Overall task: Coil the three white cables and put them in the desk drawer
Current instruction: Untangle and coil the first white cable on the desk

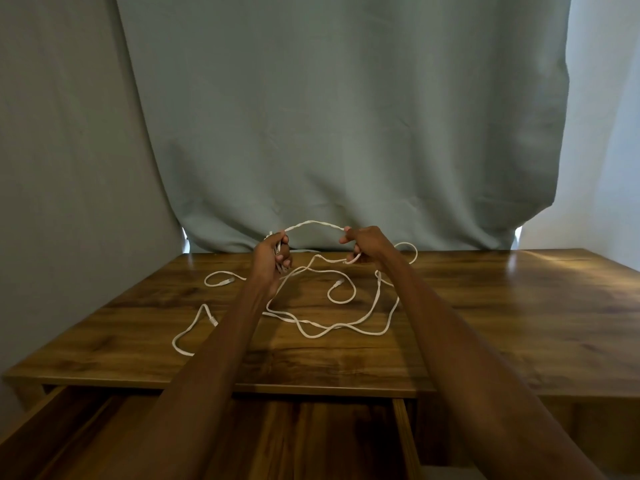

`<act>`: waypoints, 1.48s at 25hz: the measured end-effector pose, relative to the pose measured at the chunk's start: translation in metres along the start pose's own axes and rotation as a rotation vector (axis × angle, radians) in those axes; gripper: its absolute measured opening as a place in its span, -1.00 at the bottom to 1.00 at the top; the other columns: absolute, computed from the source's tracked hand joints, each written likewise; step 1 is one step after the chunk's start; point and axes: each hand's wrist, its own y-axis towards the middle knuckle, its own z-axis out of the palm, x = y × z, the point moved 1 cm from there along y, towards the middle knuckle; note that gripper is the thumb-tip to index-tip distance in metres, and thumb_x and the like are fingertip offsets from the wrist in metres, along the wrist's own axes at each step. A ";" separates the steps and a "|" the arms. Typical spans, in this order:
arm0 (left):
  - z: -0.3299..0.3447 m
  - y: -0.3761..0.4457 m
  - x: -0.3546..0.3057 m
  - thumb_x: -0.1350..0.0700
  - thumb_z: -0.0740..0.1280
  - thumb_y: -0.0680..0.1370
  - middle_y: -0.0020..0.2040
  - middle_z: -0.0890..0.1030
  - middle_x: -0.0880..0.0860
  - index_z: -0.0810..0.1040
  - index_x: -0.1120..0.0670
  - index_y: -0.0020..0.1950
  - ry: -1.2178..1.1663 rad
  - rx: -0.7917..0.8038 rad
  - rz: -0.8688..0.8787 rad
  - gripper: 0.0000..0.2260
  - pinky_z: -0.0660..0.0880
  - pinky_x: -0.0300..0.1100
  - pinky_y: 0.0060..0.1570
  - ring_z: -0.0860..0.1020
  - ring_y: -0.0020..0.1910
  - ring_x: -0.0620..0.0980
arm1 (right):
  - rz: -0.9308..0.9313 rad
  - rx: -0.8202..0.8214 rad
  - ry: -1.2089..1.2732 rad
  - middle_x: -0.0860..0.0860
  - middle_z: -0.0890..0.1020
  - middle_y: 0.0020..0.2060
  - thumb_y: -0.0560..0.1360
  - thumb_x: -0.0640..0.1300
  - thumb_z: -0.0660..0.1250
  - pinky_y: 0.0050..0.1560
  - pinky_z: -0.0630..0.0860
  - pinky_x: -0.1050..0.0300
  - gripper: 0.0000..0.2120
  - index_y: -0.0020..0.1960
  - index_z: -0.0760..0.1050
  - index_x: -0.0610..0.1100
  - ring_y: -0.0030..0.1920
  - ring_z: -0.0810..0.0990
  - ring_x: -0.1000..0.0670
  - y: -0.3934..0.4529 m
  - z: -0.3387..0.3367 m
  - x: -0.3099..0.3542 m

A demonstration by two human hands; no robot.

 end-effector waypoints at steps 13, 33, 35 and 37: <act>0.007 0.002 0.050 0.06 0.22 0.66 -0.45 0.34 -0.02 0.64 0.15 -0.03 0.546 -0.074 0.020 -0.74 0.31 -0.25 -0.39 0.34 -0.46 -0.13 | 0.261 -0.007 0.351 0.04 0.32 -0.60 0.67 -0.21 0.19 -0.60 0.44 0.28 -0.82 -0.03 0.53 -0.19 -0.66 0.26 0.14 -0.013 -0.011 -0.026; 0.019 -0.017 -0.030 0.05 0.13 0.69 -0.52 0.35 -0.03 0.45 0.09 -0.20 -0.618 0.263 0.149 -0.70 0.38 -0.22 -0.32 0.35 -0.50 -0.10 | -0.667 -0.013 -0.967 -0.01 0.70 0.12 0.63 0.07 0.22 -0.08 0.46 0.11 -0.72 0.24 0.62 0.10 0.09 0.65 -0.12 -0.030 0.049 0.005; 0.018 -0.006 -0.036 0.05 0.15 0.70 -0.47 0.40 -0.01 0.46 0.10 -0.16 -0.593 0.074 0.277 -0.73 0.41 -0.20 -0.26 0.39 -0.44 -0.08 | -0.760 0.115 -1.041 -0.05 0.69 0.11 0.64 0.05 0.20 -0.12 0.45 0.08 -0.70 0.27 0.60 0.04 0.08 0.64 -0.14 -0.040 0.059 0.004; 0.014 0.001 -0.038 0.07 0.19 0.69 -0.45 0.45 -0.01 0.46 0.10 -0.14 -0.475 -0.091 0.345 -0.76 0.44 -0.22 -0.28 0.43 -0.42 -0.09 | -0.814 0.185 -1.071 -0.10 0.68 0.08 0.63 0.00 0.20 -0.14 0.45 0.05 -0.72 0.23 0.57 -0.05 0.05 0.62 -0.16 -0.050 0.066 0.003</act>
